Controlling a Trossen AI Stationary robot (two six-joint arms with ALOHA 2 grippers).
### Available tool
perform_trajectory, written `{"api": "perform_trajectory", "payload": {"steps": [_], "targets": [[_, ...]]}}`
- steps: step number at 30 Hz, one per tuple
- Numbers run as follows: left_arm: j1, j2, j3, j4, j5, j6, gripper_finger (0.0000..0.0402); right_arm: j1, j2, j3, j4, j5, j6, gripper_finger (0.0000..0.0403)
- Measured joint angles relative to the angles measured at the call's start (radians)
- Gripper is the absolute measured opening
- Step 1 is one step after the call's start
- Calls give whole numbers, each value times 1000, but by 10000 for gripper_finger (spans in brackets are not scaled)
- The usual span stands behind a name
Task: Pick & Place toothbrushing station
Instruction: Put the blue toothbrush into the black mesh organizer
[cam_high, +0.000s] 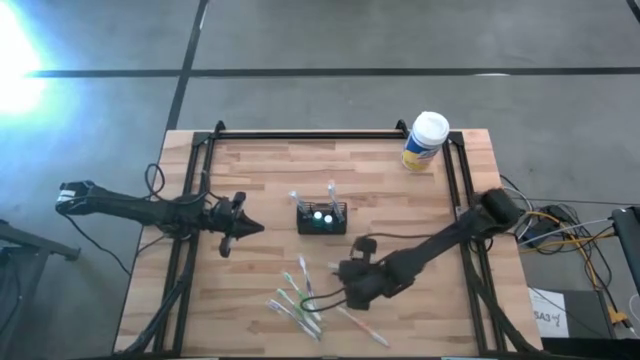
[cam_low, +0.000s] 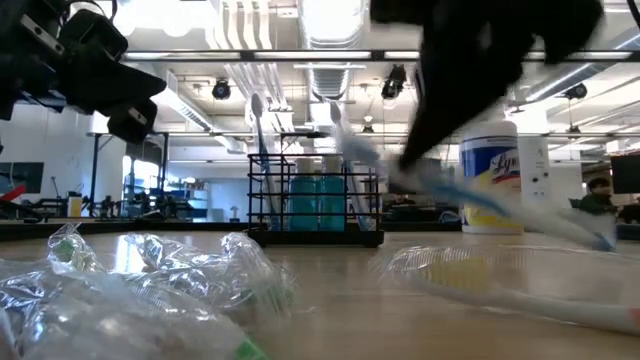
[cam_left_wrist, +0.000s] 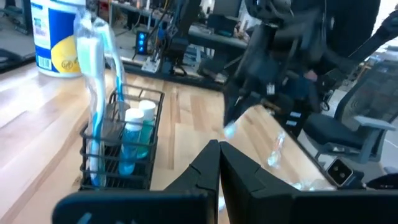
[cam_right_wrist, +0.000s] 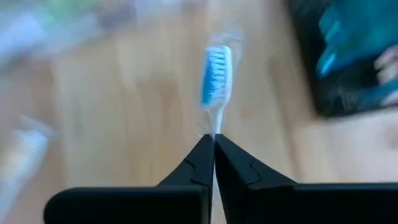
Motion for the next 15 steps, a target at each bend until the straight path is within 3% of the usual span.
{"api": "perform_trajectory", "payload": {"steps": [8, 15], "targets": [[-18, 50, 60, 30, 8, 20, 37, -1, -192, -21, 366, 83, -324, 8], [-105, 232, 186, 83, -1, 135, 122, -46, -242, -39, 699, 55, -615, 8]]}}
